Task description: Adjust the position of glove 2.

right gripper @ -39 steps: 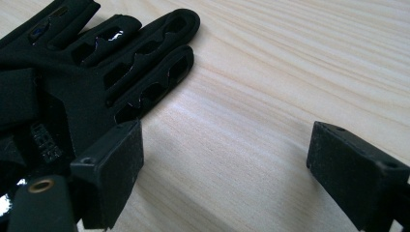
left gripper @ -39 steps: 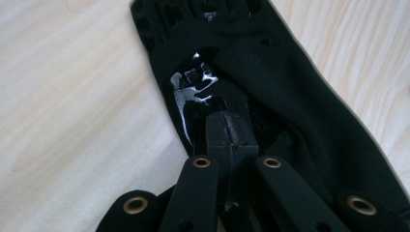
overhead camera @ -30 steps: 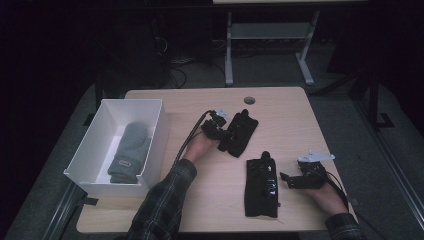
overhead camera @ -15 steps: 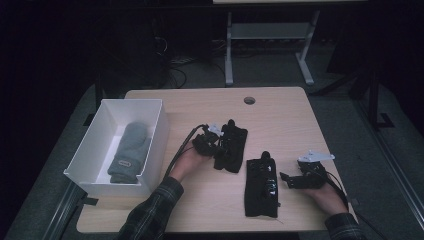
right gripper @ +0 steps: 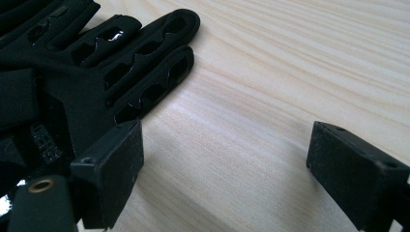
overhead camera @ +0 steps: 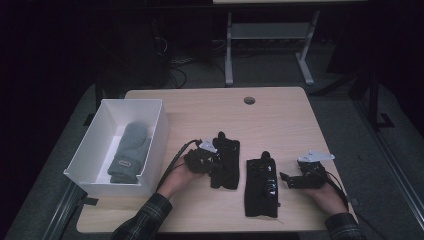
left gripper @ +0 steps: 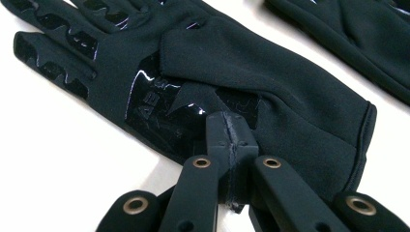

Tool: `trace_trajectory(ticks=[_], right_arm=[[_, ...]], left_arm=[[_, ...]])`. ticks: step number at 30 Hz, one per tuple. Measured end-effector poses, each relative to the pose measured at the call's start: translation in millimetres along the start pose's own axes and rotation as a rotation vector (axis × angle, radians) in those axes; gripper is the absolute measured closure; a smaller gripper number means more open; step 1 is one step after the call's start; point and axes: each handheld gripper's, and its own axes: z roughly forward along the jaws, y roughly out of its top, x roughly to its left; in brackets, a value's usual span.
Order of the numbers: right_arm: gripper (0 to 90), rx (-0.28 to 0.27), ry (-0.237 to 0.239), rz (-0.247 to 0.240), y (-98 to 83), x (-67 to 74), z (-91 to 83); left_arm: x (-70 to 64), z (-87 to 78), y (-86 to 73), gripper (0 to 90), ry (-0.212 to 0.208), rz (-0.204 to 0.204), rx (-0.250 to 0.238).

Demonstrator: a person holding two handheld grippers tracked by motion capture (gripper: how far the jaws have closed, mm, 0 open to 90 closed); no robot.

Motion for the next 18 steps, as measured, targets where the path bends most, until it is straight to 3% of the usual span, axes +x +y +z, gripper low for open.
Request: trace_trajectory(ticks=[6,11,14,18], right_arm=[[13.0,0.000,0.000,-0.001,0.0,0.0,0.0],[13.0,0.000,-0.001,-0.001,0.0,0.1,0.1],[13.0,-0.001,0.000,-0.002,0.1,0.1,0.2],[13.0,-0.004,-0.001,-0.009,0.1,-0.2,0.4]], left_arm=[[-14.4,-12.1,-17.9,89.7,-0.009,-0.003,-0.007],[-23.9,-22.6,-30.5,89.7,-0.016,0.023,0.018],[-26.3,-28.7,-34.1,89.5,-0.001,0.024,-0.002],[-23.7,-40.7,-29.4,80.4,0.062,-0.020,-0.094]])
